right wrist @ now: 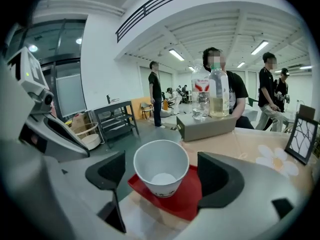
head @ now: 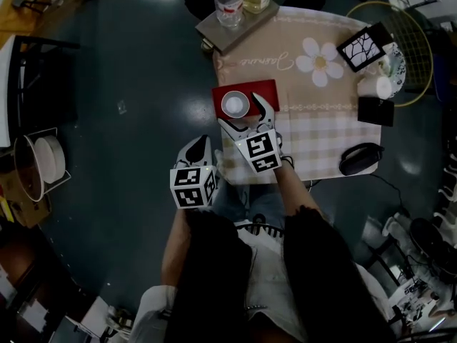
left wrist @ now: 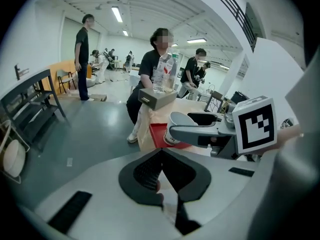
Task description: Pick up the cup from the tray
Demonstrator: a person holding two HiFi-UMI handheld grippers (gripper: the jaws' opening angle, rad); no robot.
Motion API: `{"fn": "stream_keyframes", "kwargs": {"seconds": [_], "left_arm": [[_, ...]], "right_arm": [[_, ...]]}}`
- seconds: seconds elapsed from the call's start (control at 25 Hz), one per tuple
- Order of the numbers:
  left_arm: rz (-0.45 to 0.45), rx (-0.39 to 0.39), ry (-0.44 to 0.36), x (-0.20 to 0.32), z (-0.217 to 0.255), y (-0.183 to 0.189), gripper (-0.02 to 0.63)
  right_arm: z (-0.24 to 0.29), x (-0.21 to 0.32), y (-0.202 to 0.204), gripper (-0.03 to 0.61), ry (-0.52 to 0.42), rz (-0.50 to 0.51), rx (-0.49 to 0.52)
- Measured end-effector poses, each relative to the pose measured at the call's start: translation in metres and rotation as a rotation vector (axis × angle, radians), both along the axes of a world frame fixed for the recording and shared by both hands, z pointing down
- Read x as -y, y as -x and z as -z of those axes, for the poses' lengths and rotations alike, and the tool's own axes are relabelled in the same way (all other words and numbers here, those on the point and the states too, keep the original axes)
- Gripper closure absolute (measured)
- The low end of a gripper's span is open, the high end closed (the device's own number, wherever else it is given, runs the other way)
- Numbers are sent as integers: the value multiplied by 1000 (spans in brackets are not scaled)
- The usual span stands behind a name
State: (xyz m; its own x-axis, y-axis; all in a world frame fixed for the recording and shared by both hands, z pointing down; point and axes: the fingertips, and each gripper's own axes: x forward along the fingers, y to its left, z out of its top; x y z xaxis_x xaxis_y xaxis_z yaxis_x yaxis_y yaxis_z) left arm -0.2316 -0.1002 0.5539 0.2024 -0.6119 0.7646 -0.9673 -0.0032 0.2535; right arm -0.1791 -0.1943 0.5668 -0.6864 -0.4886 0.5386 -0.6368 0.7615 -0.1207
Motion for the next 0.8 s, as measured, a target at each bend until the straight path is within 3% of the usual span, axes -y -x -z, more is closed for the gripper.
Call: {"fn": "stream_keyframes", "kwargs": {"seconds": [0.16, 0.48, 0.56, 0.8], "left_arm": [[34, -26, 25, 2, -8, 7, 606], [54, -37, 85, -6, -26, 11, 606], [58, -38, 99, -13, -31, 11, 606], [90, -32, 107, -19, -33, 20, 606]], "right_arm": [[-8, 6, 3, 146, -1, -43, 18], [-21, 14, 10, 150, -9, -30, -19], [-20, 13, 11, 223, -5, -15, -11], [-13, 14, 9, 243, -10, -17, 6]]}}
